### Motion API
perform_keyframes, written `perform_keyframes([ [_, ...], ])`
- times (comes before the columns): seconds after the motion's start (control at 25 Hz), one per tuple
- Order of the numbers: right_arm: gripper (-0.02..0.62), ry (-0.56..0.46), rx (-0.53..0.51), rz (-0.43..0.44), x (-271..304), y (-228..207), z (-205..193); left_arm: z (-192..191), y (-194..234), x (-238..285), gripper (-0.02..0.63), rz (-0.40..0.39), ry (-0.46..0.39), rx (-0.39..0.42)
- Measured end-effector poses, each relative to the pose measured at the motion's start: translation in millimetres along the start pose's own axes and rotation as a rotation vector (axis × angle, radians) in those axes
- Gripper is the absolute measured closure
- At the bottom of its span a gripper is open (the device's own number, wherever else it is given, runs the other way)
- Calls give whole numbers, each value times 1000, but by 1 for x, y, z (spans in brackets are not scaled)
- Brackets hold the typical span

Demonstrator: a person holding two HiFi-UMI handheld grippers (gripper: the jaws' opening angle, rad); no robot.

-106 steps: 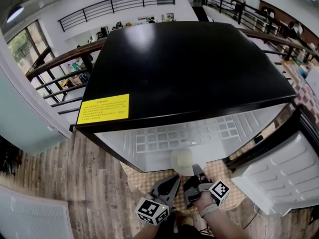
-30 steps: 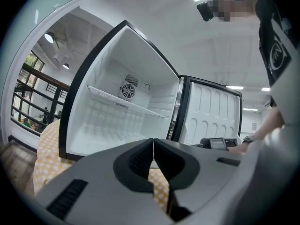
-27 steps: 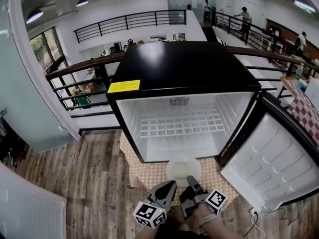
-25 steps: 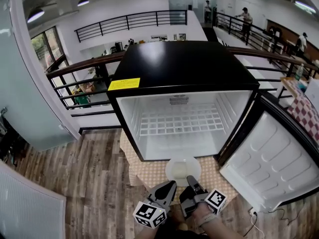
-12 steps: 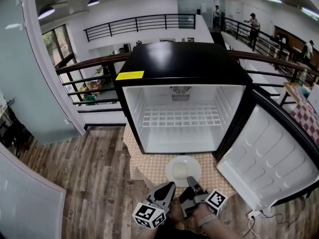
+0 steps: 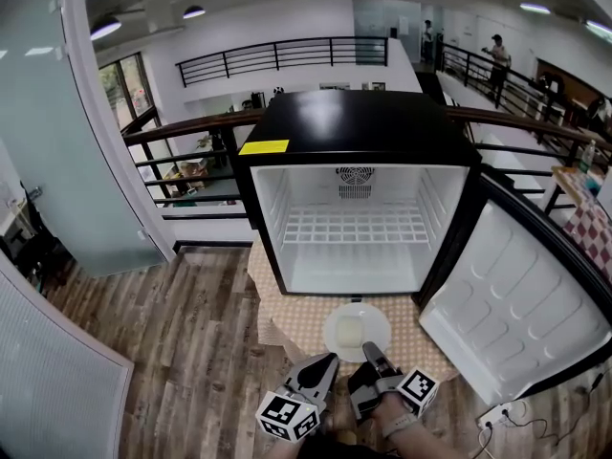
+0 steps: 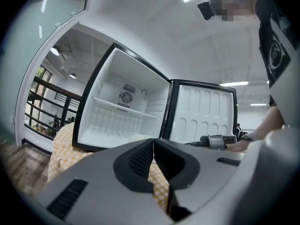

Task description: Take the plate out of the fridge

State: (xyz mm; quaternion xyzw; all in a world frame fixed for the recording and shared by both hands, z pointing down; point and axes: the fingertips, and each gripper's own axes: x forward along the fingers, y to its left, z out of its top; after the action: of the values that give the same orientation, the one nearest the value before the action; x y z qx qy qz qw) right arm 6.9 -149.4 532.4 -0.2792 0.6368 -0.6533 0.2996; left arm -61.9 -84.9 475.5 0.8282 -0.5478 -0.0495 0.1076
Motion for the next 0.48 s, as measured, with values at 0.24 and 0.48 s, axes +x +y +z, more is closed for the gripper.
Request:
perform_keyframes([
  [0.24,548,-2,0,9,-1,3,-5,5,-3,0,597,-22,-4,13],
  [0.48,548,-31,0,19,-5,6,-11,9,0,-12,597,-36,-3,14],
])
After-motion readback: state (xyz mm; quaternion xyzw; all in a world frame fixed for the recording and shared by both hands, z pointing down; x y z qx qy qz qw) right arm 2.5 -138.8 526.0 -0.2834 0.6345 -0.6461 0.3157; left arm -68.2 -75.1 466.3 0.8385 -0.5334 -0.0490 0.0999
